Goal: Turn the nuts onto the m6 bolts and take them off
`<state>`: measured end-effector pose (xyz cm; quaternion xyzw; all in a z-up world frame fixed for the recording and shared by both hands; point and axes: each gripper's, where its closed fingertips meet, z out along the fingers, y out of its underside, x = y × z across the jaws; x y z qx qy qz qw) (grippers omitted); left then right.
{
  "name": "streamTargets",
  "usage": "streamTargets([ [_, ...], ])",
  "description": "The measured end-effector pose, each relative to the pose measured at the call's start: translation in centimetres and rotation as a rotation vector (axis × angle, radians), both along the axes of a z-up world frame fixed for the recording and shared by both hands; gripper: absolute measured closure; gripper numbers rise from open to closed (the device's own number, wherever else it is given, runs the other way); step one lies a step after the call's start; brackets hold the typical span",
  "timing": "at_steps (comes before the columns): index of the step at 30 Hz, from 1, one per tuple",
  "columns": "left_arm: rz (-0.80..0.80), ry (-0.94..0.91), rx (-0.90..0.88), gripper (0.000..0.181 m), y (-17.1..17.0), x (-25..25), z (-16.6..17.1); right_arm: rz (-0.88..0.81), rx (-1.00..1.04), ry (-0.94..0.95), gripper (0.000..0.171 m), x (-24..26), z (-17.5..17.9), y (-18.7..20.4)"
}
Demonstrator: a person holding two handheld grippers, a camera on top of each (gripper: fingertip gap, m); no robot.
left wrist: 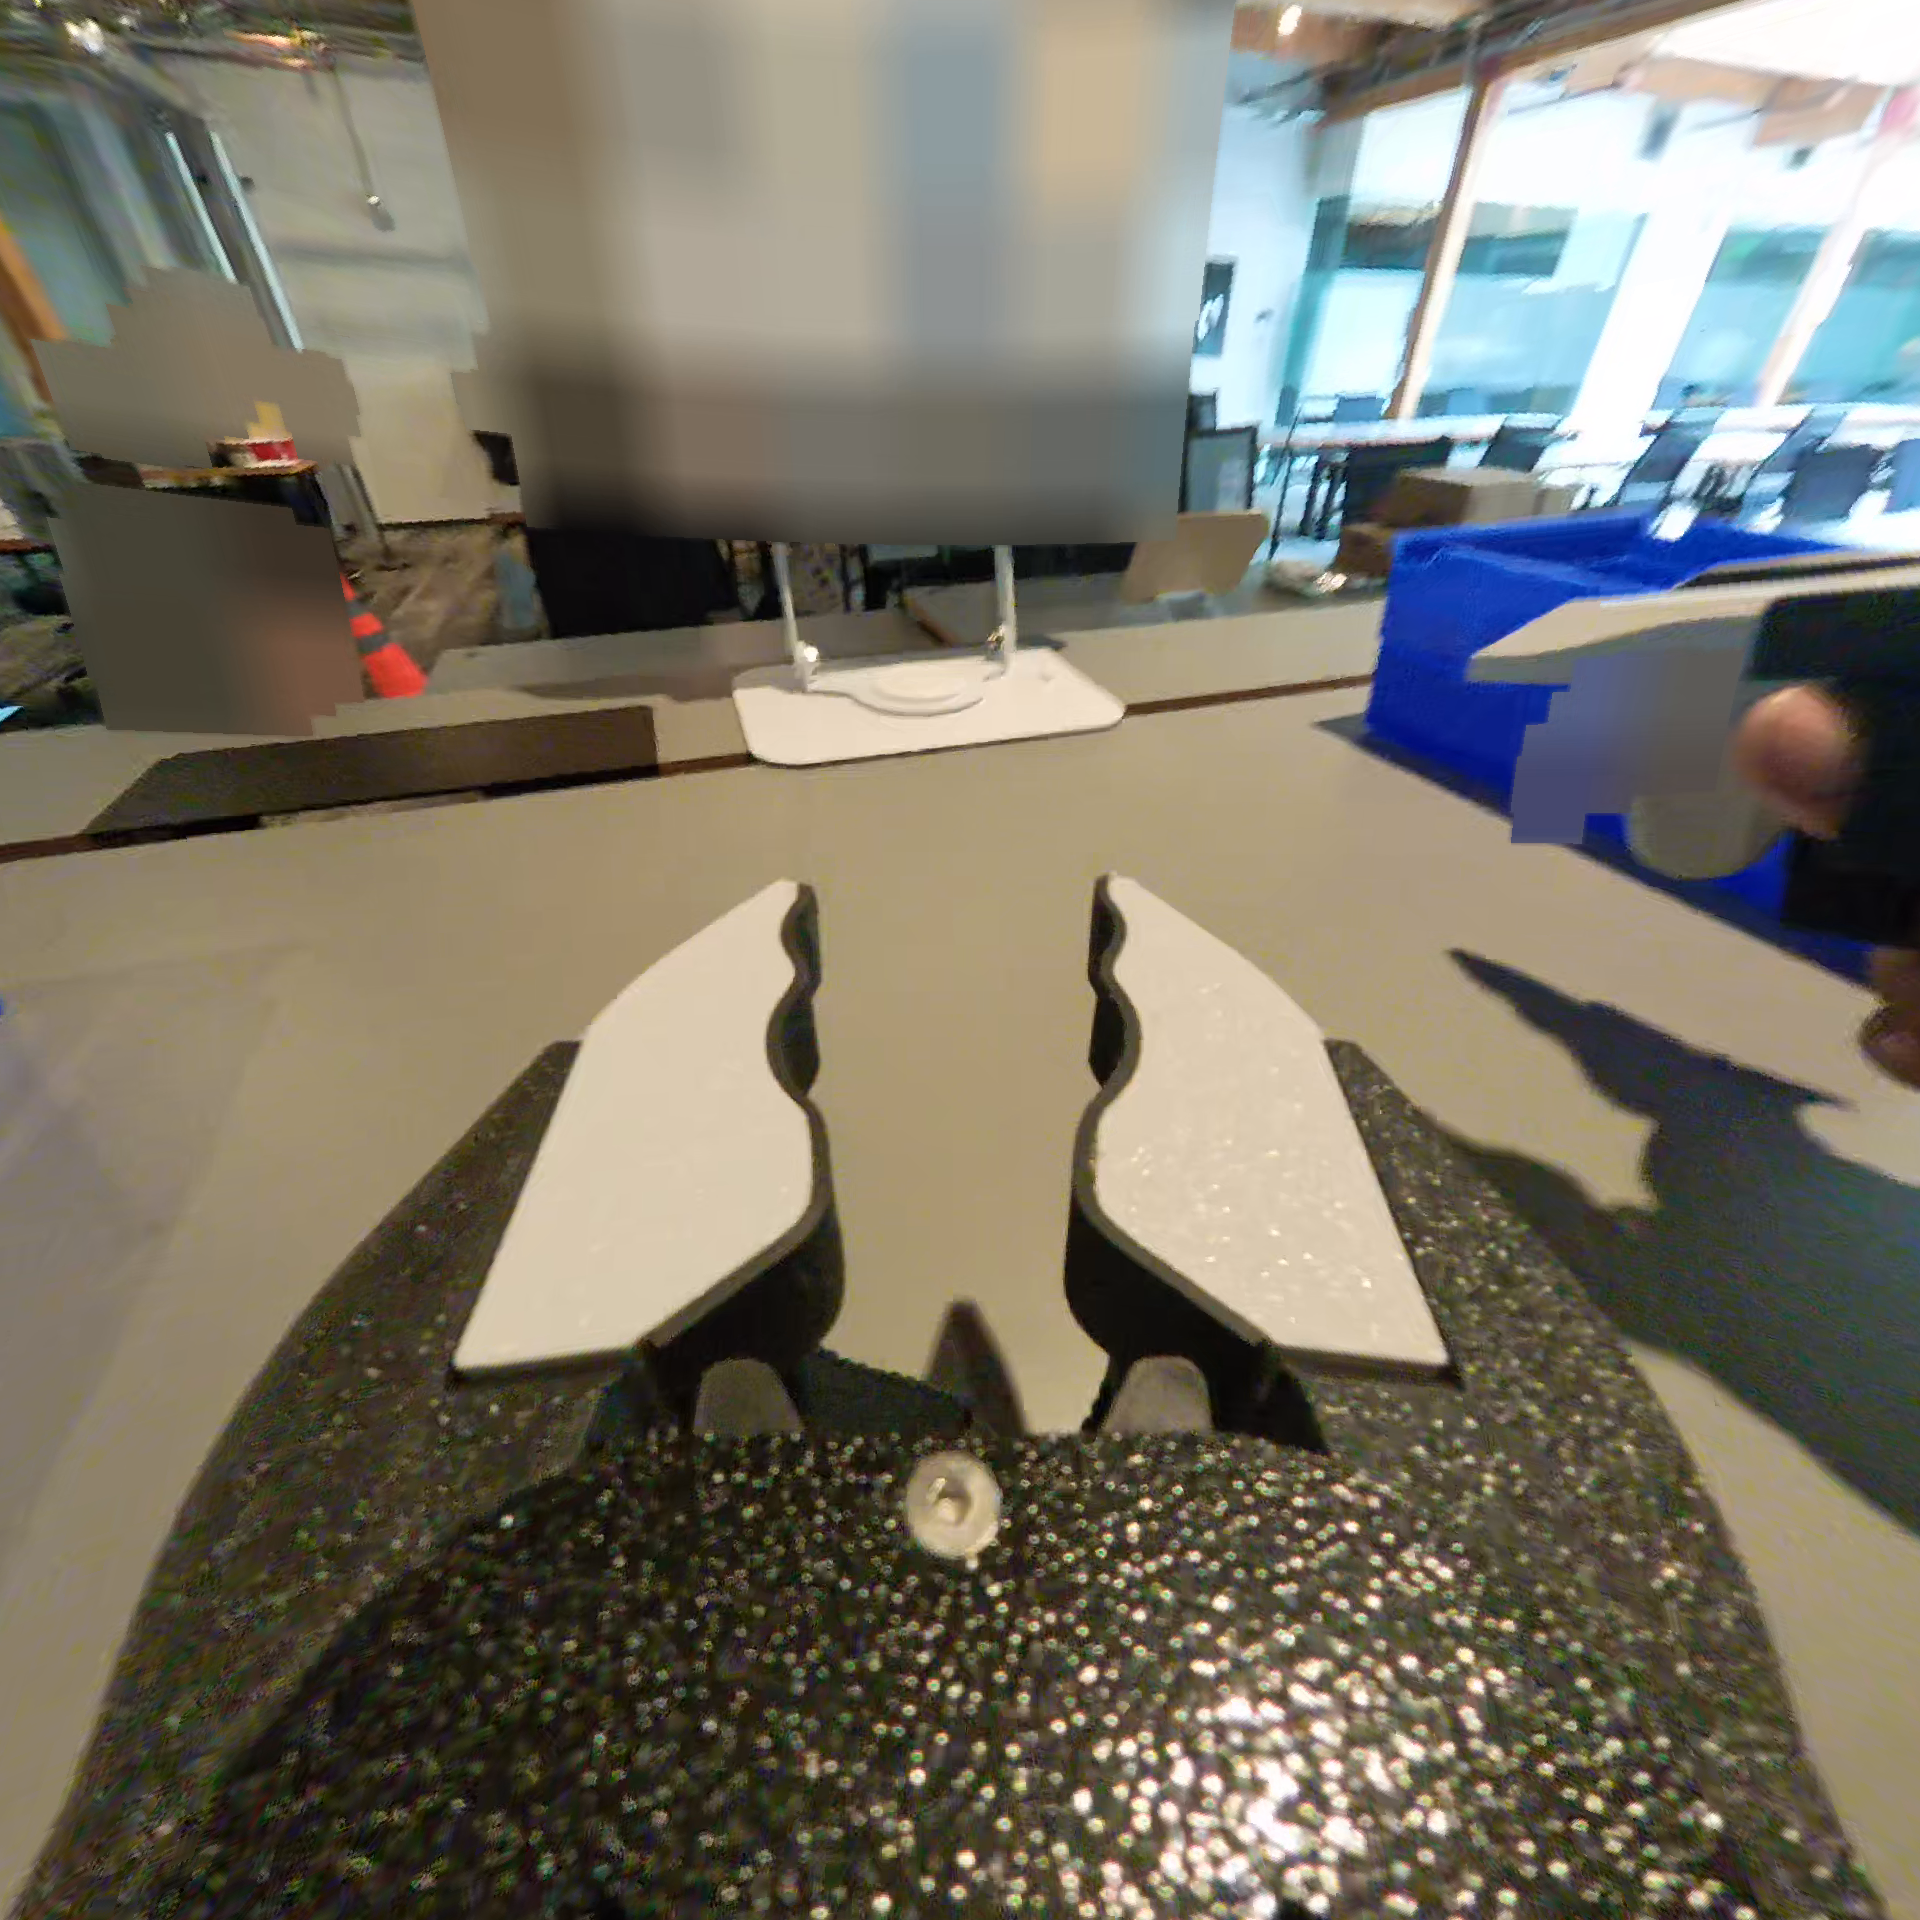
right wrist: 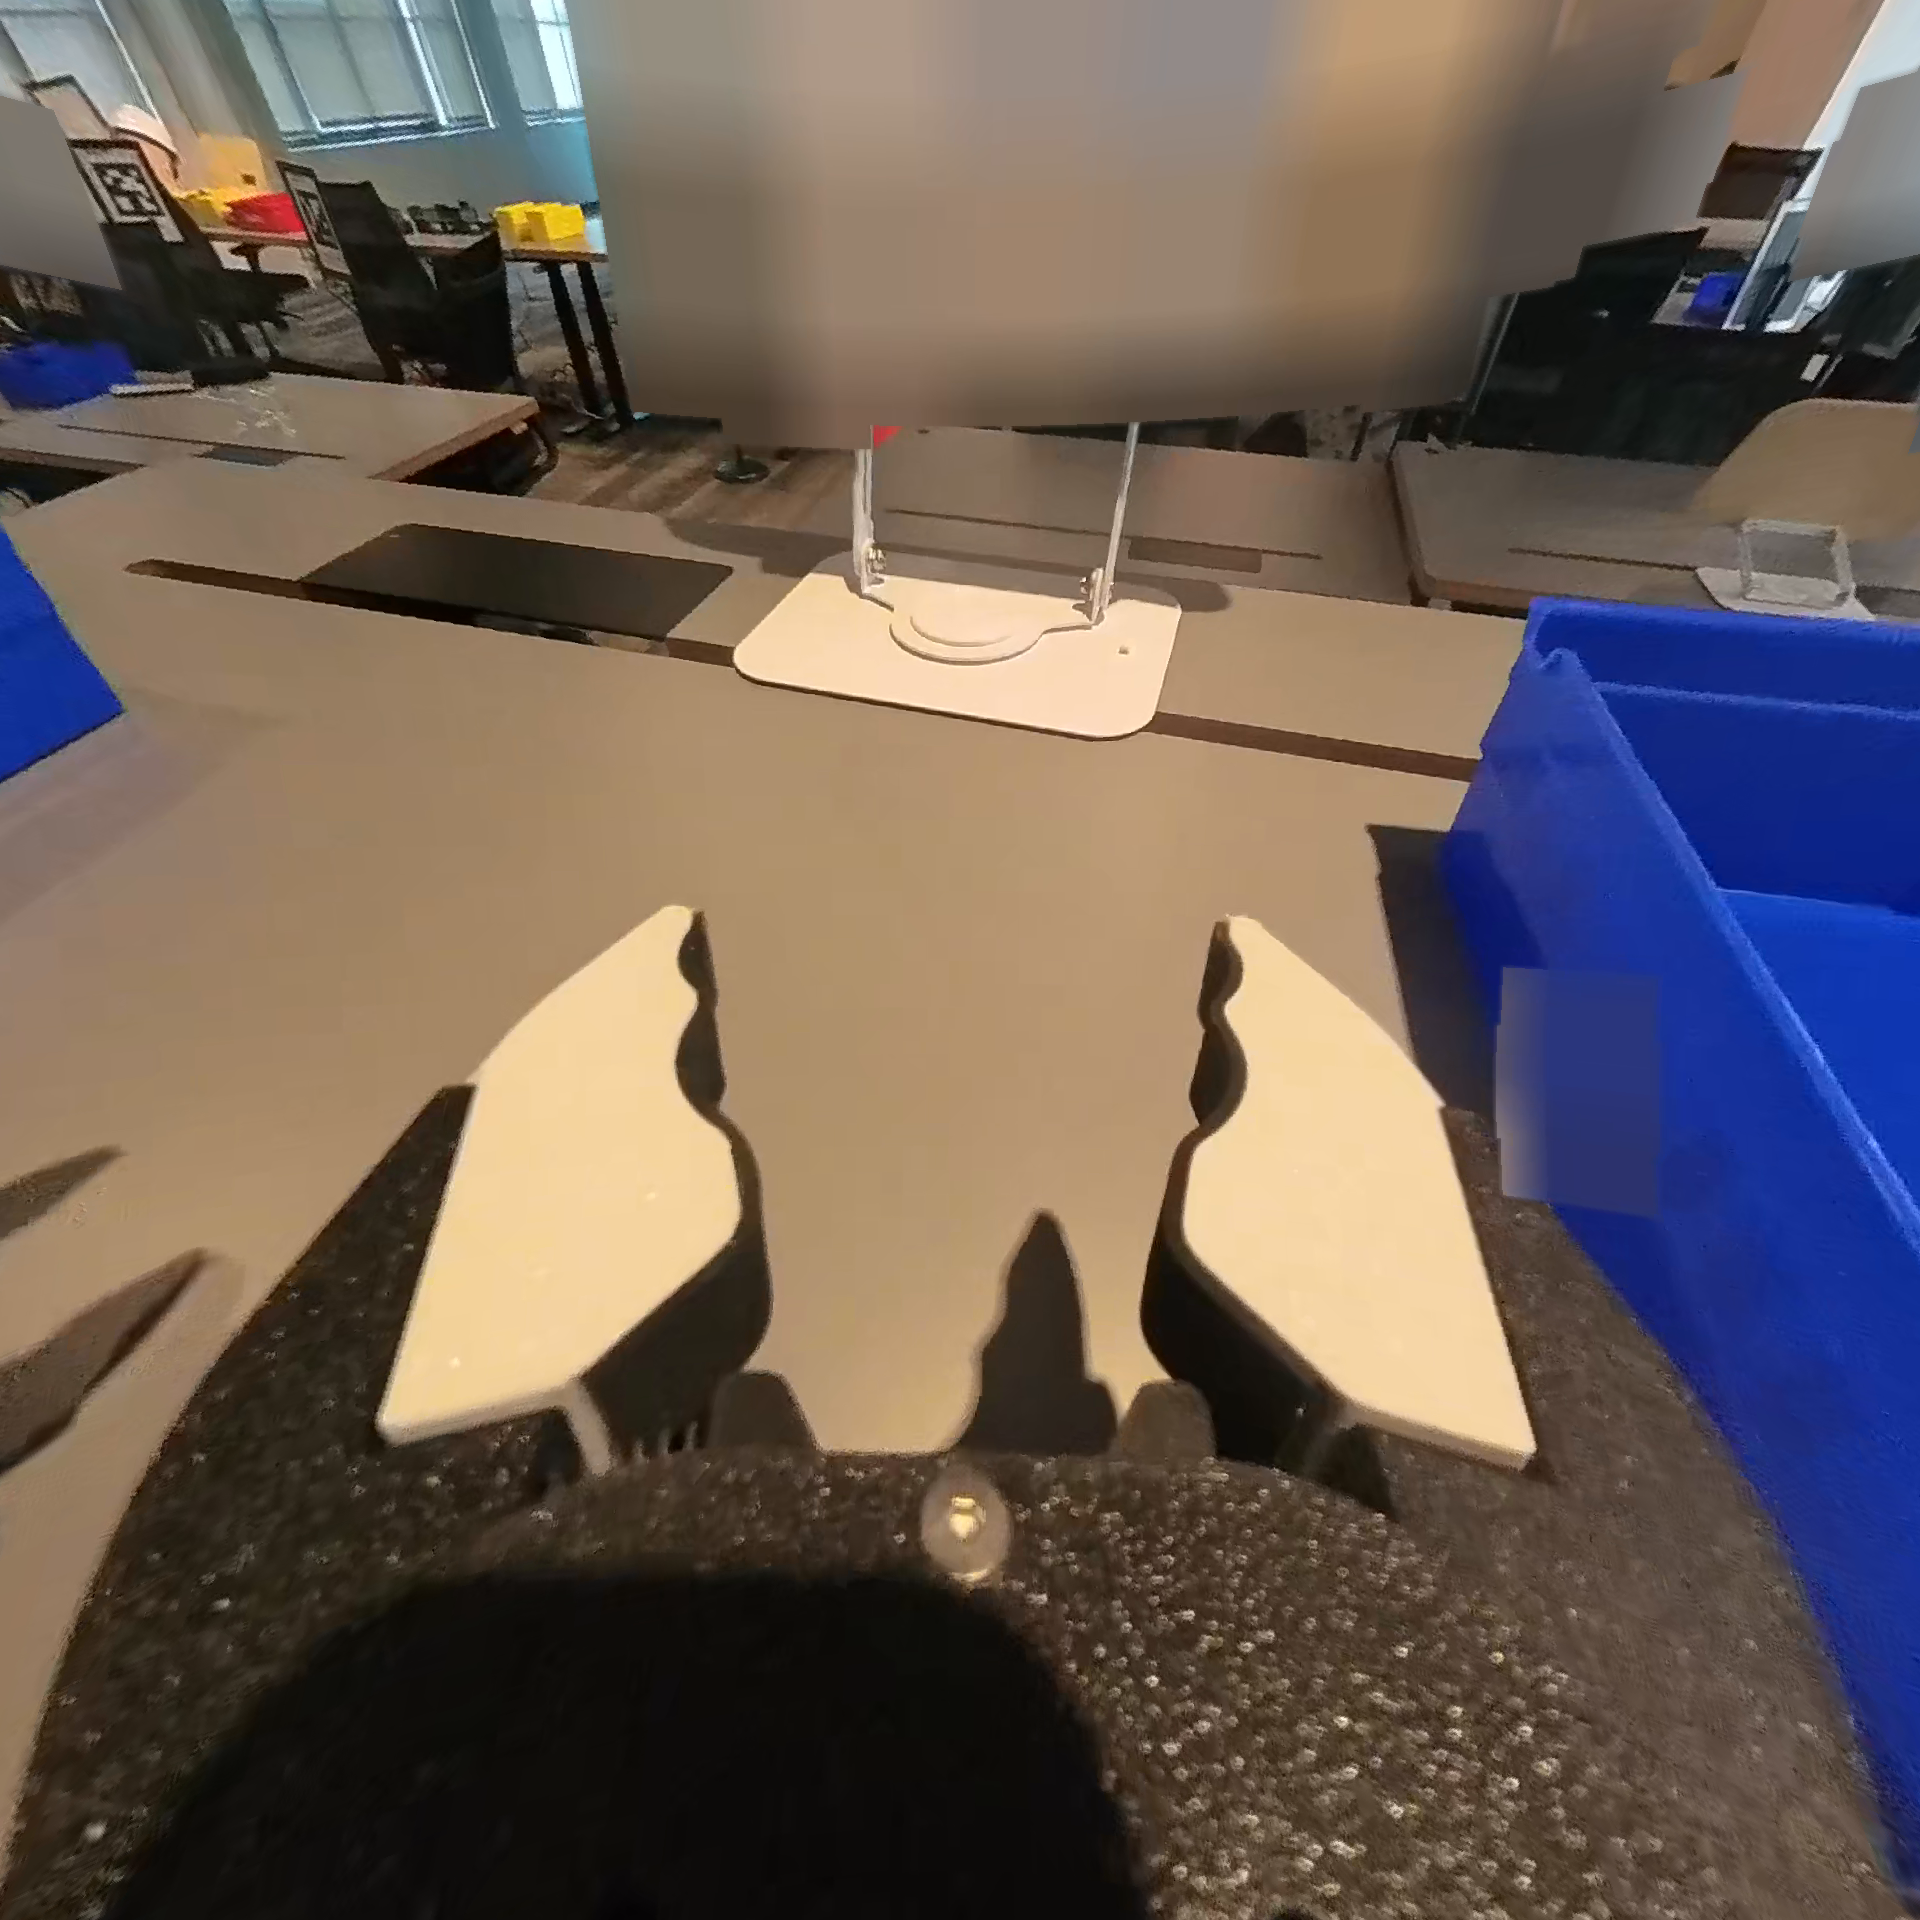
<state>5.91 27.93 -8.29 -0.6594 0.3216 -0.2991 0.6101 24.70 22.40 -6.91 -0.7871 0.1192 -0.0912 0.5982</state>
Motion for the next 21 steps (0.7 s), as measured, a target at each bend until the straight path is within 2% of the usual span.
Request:
streamTargets([
  [2, 0.027, 0.052, 0.005, 0.128, 0.5, -0.1, -0.9, 0.008, -0.009, 0.004, 0.081, 0.3, -0.4, 0.1],
  [5, 0.072, 0.118, 0.104, 0.134, 0.7, -0.1, -0.9, 0.03, -0.008, 0.016, 0.083, 0.4, -1.0, 0.3],
  [9, 0.079, 0.169, 0.145, 0.139, 0.3, 0.3, -1.2, 0.082, -0.027, 0.079, 0.085, -0.1, -2.5, 0.3],
  [15, 0.019, 0.173, 0.003, 0.141, 0.8, 0.6, -2.3, 0.155, -0.049, 0.134, 0.089, -1.7, -3.6, 0.3],
  [21, -0.123, 0.08, -0.132, 0.137, 1.0, 0.3, -2.1, 0.166, -0.109, 0.122, 0.096, -2.2, -5.8, 0.5],
])
